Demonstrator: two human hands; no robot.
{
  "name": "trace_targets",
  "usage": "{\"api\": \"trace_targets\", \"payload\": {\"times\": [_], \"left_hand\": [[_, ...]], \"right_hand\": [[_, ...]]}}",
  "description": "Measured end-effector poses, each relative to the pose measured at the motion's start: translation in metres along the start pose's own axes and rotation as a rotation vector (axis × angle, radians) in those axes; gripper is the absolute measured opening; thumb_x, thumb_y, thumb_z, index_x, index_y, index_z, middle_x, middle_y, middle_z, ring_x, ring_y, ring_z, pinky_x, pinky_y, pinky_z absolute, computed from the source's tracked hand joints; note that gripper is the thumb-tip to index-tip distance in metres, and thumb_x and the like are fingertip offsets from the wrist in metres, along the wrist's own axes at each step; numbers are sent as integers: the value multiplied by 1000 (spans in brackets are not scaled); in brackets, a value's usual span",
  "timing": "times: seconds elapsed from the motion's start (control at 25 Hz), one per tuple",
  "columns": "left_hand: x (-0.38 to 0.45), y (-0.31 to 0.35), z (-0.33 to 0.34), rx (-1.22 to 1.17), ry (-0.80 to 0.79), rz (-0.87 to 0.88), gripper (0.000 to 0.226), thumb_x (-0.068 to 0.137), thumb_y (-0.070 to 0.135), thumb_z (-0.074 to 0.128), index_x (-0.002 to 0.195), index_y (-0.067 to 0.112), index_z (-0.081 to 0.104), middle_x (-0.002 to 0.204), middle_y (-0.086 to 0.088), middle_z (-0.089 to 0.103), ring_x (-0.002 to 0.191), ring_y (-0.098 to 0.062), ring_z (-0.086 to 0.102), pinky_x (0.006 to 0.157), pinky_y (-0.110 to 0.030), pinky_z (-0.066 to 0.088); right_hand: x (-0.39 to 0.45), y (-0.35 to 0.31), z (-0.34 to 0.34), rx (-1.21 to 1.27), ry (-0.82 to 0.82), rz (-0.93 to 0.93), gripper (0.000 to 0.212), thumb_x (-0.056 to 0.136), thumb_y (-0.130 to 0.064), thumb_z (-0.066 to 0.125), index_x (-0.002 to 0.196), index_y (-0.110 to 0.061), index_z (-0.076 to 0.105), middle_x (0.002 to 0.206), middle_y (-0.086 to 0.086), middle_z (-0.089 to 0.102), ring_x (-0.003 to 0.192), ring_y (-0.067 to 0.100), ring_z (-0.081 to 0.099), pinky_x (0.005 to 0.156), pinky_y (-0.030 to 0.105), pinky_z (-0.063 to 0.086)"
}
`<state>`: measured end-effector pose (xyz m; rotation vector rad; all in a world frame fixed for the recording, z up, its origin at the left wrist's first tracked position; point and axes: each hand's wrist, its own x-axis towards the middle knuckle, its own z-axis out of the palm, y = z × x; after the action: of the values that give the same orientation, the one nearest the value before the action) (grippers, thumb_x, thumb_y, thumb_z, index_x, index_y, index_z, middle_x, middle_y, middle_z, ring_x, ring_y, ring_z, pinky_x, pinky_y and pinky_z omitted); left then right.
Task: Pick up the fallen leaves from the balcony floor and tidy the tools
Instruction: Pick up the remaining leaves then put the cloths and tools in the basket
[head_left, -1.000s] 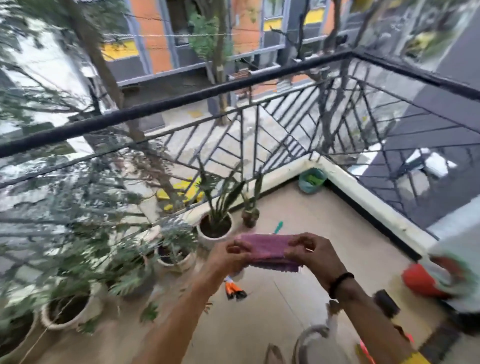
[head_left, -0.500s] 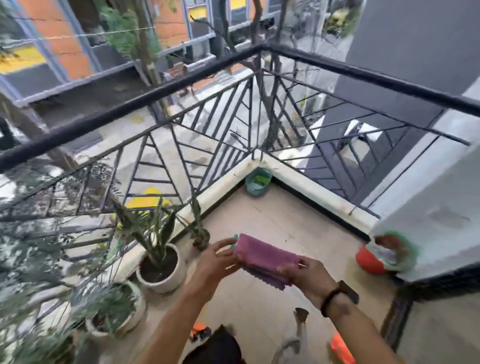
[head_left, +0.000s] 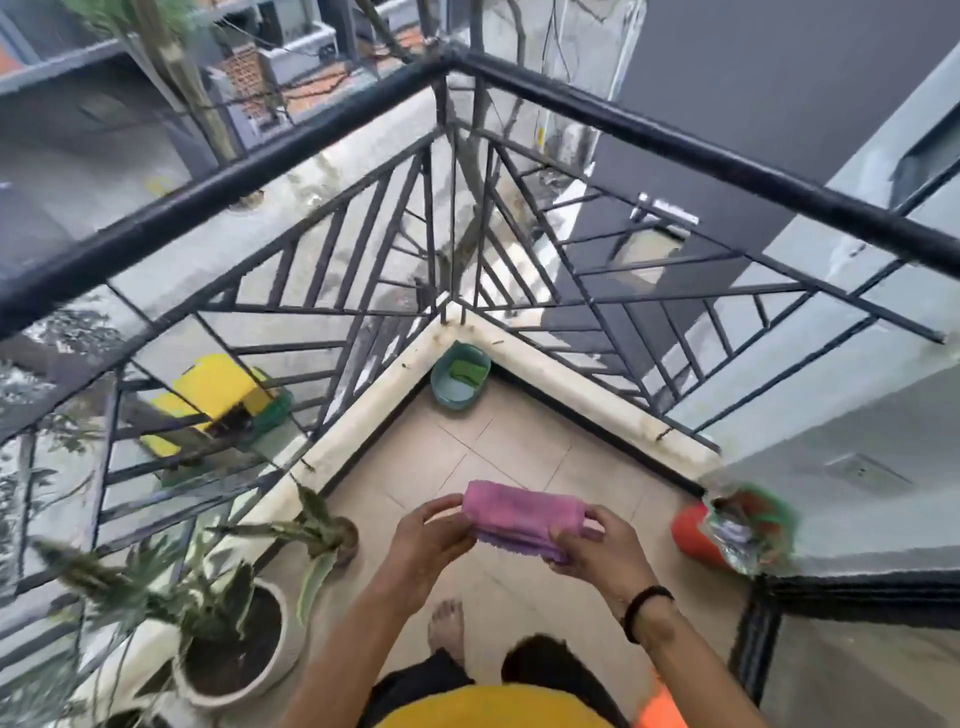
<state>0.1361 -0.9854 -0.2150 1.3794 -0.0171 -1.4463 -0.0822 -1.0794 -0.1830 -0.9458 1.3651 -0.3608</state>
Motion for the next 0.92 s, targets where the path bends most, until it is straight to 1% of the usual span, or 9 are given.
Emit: {"api": "trace_targets", "payload": {"times": [0.12,0.24,0.32,0.4,0.52,0.64,0.76,0.84,0.92], "left_hand": [[56,31,5,66,67,-27,39,82,3,80,118,-1,66,95,-24,75,84,-29,74,79,-36,59],[113,66,20,201,112,5,33,80,12,84,111,8,71,96,-15,78,92,-28,75,75,-33,59],[143,83,31,267,150,22,29,79,10,84,106,9,72,94,-11,78,93,-27,75,76,-33,60],[177,103,40,237,228,32,26,78,3,84,99,5,70,90,-15,77,89,-32,73,79,-37,60],[237,119,48,286,333,20,19,76,-4,83,85,3,67,77,-15,74,78,-30,69,79,-46,59],[300,136,48,392,385,1,14,74,-4,82,77,7,74,76,-10,76,72,-21,70,83,-50,60],[399,146,29,554,352,61,24,79,0,75,76,24,80,79,7,77,75,-7,71,81,-34,60],[478,141,6,719,297,127,28,84,7,68,79,32,79,83,14,77,78,2,70,79,-25,58],[561,126,-20,865,242,175,27,86,9,62,86,30,79,91,8,78,82,-4,72,82,-28,58]], "right_hand": [[50,-32,6,-14,36,48,32,84,-3,75,113,-11,64,96,15,75,82,28,75,70,38,63],[107,-61,10,-121,48,75,30,78,-1,77,105,-10,67,96,13,74,82,23,74,67,30,61],[142,-78,11,-165,40,97,30,78,1,76,104,-11,66,97,14,73,81,24,74,67,32,62],[185,-98,17,-200,-4,112,39,78,-1,76,110,-17,61,102,15,70,83,27,73,70,41,63],[247,-133,27,-368,-32,28,59,79,-5,74,122,-31,43,108,3,59,90,19,68,68,34,62],[313,-149,48,-586,-8,-63,36,81,-1,62,101,-28,51,97,-3,59,88,16,62,70,29,57],[406,-142,84,-680,2,4,22,84,-2,61,76,-21,65,77,-8,65,74,10,62,64,15,48],[478,-126,110,-674,34,51,20,83,-4,64,72,-19,71,72,-10,67,70,5,63,67,19,50],[555,-97,134,-701,54,80,16,82,-7,65,72,-16,73,71,-4,70,70,11,66,70,27,55]]}}
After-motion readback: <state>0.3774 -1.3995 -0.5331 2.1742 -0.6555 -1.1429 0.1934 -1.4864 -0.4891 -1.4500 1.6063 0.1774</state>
